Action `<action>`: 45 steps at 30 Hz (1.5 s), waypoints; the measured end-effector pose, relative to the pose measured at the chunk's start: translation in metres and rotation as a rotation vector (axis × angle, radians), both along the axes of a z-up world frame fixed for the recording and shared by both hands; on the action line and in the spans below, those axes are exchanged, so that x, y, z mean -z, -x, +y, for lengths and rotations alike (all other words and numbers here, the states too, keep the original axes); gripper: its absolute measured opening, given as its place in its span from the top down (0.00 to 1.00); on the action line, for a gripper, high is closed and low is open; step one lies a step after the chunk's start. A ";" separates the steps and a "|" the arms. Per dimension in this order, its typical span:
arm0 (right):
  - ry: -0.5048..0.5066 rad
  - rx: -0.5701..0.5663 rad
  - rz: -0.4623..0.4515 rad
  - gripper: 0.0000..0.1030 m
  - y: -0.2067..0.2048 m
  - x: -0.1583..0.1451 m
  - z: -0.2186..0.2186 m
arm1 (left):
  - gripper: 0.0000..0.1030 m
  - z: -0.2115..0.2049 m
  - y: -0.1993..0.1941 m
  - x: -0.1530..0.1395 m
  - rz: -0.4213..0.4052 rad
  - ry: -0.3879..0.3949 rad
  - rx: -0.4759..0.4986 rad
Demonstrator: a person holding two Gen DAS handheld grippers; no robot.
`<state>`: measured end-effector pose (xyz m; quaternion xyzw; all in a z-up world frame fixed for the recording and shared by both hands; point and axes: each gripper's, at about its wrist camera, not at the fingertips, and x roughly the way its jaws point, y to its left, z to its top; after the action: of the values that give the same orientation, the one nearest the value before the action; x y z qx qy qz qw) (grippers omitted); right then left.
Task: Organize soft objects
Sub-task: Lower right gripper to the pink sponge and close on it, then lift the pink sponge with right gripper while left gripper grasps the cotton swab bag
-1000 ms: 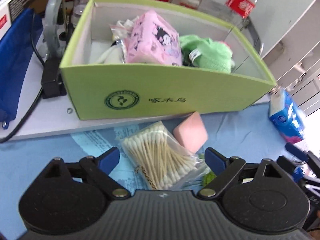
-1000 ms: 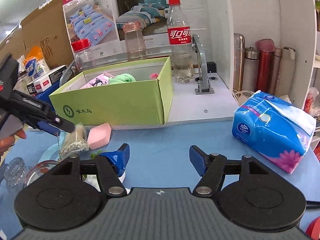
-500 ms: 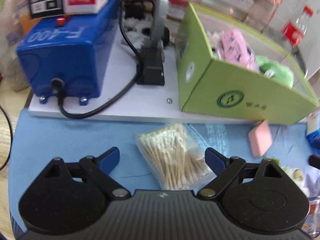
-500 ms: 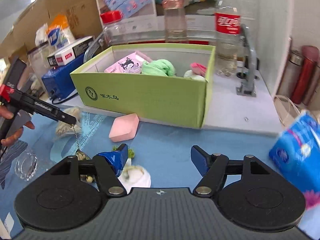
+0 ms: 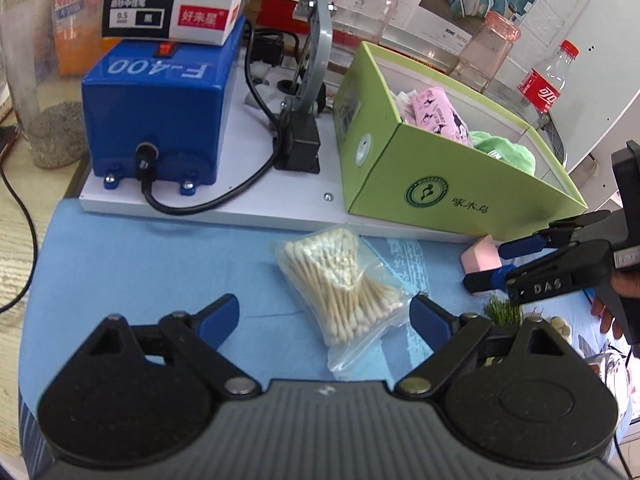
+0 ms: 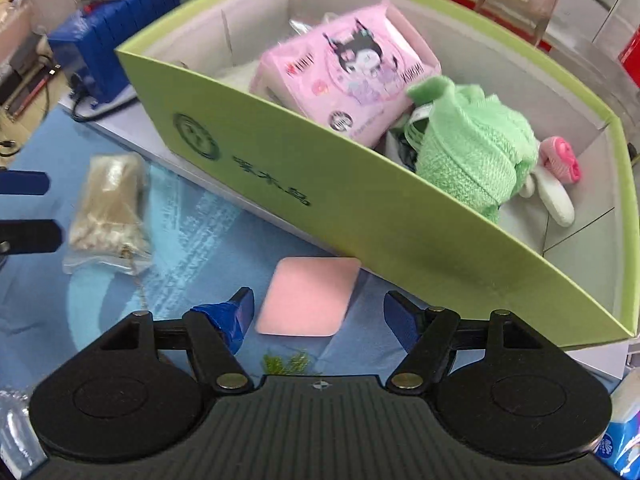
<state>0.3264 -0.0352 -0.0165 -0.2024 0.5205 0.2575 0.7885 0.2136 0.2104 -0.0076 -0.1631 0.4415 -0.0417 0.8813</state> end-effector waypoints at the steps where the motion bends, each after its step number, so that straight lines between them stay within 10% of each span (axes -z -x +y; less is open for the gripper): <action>1: -0.027 0.022 0.018 0.43 -0.003 0.001 -0.009 | 0.11 0.001 0.000 0.001 0.001 -0.003 0.003; 13: -0.119 0.209 -0.102 0.41 0.040 -0.004 -0.138 | 0.11 -0.011 -0.007 0.009 0.016 -0.044 0.045; 22: -0.118 -0.031 -0.145 0.41 0.030 -0.001 -0.055 | 0.11 -0.016 -0.009 0.007 0.034 -0.062 0.036; 34: -0.172 0.008 -0.154 0.37 0.014 0.005 -0.071 | 0.11 -0.022 -0.046 0.015 0.068 0.027 0.026; 45: -0.200 -0.019 -0.192 0.35 0.018 0.002 -0.076 | 0.21 -0.045 -0.047 0.017 0.045 -0.144 0.024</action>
<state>0.3088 -0.1107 -0.0186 -0.1512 0.4126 0.2951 0.8484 0.2603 0.1652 -0.0248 -0.0951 0.4648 -0.0169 0.8801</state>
